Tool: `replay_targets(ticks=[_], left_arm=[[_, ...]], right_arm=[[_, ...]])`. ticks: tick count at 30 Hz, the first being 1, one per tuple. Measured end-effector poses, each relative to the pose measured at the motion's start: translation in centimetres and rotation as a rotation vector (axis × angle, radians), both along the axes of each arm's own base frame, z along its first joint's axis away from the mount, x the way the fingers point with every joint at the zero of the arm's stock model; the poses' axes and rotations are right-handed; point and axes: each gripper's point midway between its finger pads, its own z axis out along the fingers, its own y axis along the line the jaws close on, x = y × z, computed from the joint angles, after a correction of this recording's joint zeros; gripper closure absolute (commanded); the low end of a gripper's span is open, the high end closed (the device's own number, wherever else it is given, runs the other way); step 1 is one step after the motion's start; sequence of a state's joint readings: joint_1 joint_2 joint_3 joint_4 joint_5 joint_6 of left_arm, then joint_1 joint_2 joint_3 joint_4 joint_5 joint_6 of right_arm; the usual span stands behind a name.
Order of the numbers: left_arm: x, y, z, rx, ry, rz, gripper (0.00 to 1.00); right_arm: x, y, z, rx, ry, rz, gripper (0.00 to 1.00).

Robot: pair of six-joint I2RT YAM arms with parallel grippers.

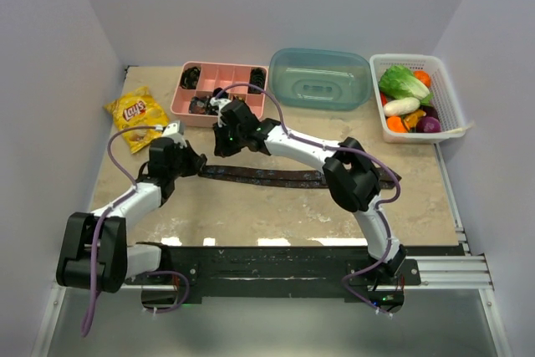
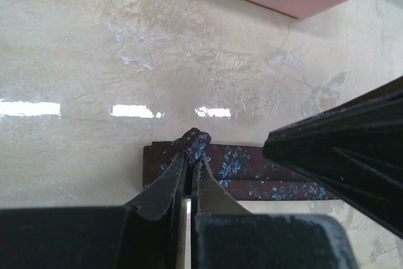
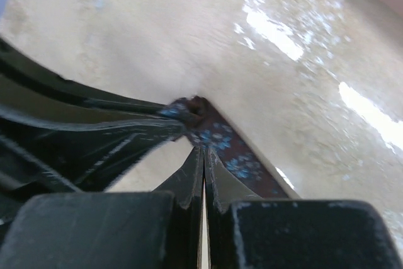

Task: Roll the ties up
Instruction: Roll the tie at the center of the board.

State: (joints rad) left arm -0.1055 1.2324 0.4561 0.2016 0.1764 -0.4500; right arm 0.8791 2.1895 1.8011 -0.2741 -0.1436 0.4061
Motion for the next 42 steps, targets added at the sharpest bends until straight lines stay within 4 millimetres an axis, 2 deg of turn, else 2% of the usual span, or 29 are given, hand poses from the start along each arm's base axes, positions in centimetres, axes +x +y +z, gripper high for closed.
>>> replay_targets(ticks=[5, 13, 15, 18, 19, 25, 33, 36, 37, 39, 40, 42], left_arm=[[-0.3, -0.7, -1.2, 0.009, 0.034, -0.018, 1.00], [-0.3, -1.8, -2.1, 0.006, 0.048, -0.053, 0.99], [-0.2, -2.0, -2.3, 0.003, 0.051, -0.060, 0.94], [-0.3, -2.3, -2.7, -0.005, 0.057, -0.075, 0.82], [-0.3, -2.4, -2.9, -0.007, 0.061, -0.079, 0.75], [-0.8, -3.0, -3.3, -0.021, 0.062, -0.107, 0.59], [-1.7, -3.4, -2.8, -0.044, 0.020, -0.132, 0.57], [-2.0, -3.7, -2.5, -0.066, -0.004, -0.136, 0.62], [-2.1, -3.7, -2.5, -0.073, -0.008, -0.136, 0.72], [-2.3, -3.8, -2.6, -0.088, -0.006, -0.133, 0.86], [-2.4, -3.9, -2.6, -0.093, -0.006, -0.133, 0.99], [-2.4, -4.0, -2.6, -0.100, -0.005, -0.134, 1.00]], right_arm=[[0.5, -1.9, -2.1, -0.053, 0.029, -0.030, 1.00], [0.9, -2.5, -2.4, -0.063, 0.029, -0.044, 1.00], [0.9, -2.5, -2.4, -0.063, 0.029, -0.044, 1.00], [0.8, -2.5, -2.4, -0.063, 0.029, -0.043, 1.00], [0.8, -2.5, -2.4, -0.063, 0.030, -0.043, 1.00], [0.8, -2.4, -2.4, -0.062, 0.031, -0.041, 1.00], [0.5, -2.2, -2.3, -0.051, 0.043, -0.023, 1.00], [0.3, -2.1, -2.3, -0.046, 0.047, -0.015, 1.00], [0.3, -2.0, -2.3, -0.044, 0.049, -0.012, 1.00], [0.2, -1.9, -2.3, -0.037, 0.053, -0.003, 1.00], [0.1, -1.9, -2.3, -0.036, 0.053, -0.002, 1.00], [0.1, -1.8, -2.3, -0.034, 0.055, 0.002, 1.00]])
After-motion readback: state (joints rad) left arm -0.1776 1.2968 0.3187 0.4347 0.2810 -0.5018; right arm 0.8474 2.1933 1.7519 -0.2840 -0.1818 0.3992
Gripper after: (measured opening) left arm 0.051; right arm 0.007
